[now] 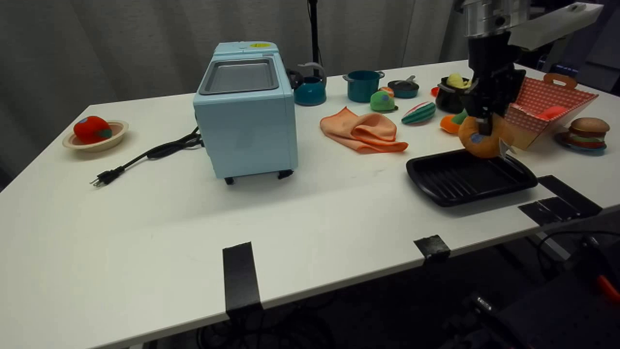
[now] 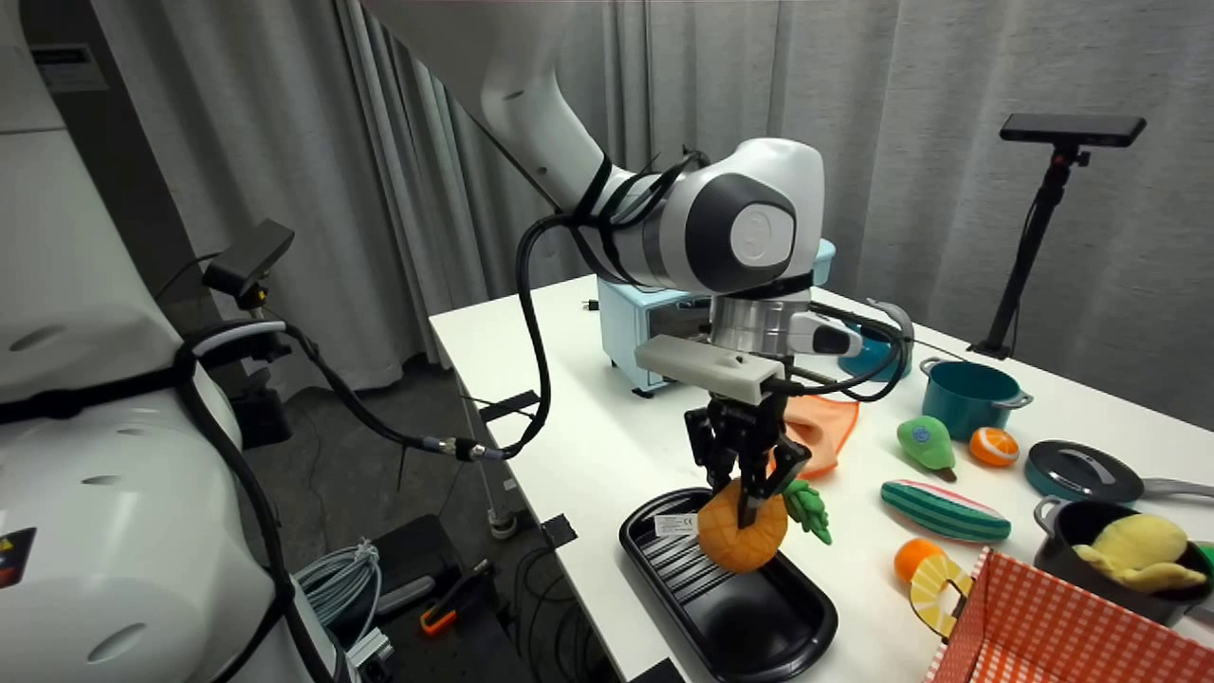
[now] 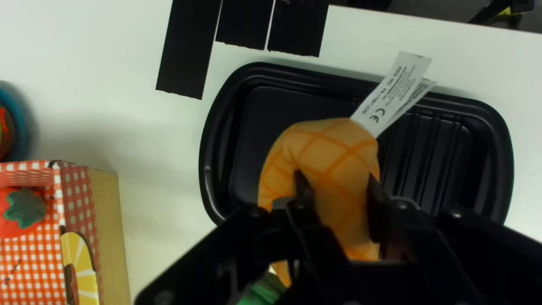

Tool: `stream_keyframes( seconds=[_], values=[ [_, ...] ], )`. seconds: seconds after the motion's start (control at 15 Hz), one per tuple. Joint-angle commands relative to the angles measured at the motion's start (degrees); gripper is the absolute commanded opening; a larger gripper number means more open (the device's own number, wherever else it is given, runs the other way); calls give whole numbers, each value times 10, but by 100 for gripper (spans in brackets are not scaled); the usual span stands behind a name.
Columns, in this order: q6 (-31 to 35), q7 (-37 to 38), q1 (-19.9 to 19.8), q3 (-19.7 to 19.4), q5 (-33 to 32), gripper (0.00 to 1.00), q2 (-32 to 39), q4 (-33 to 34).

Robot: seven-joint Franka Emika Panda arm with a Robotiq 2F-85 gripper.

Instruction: Pick up the pineapple plush toy from the carton box and put it in the black tray

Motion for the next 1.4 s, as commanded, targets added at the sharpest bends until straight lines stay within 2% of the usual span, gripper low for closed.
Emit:
stream_keyframes(
  seconds=[0.0, 0.27, 0.33, 0.8, 1.33],
  values=[
    [3, 4, 4, -2, -27, 63, -19, -11],
    [32, 6, 2, -4, -48, 94, -39, -17],
    [37, 3, 1, -4, -47, 99, -48, -19],
    [87, 10, -18, -22, -40, 100, -90, 8],
    [125, 16, -53, -68, 21, 100, -93, 85]
  ],
)
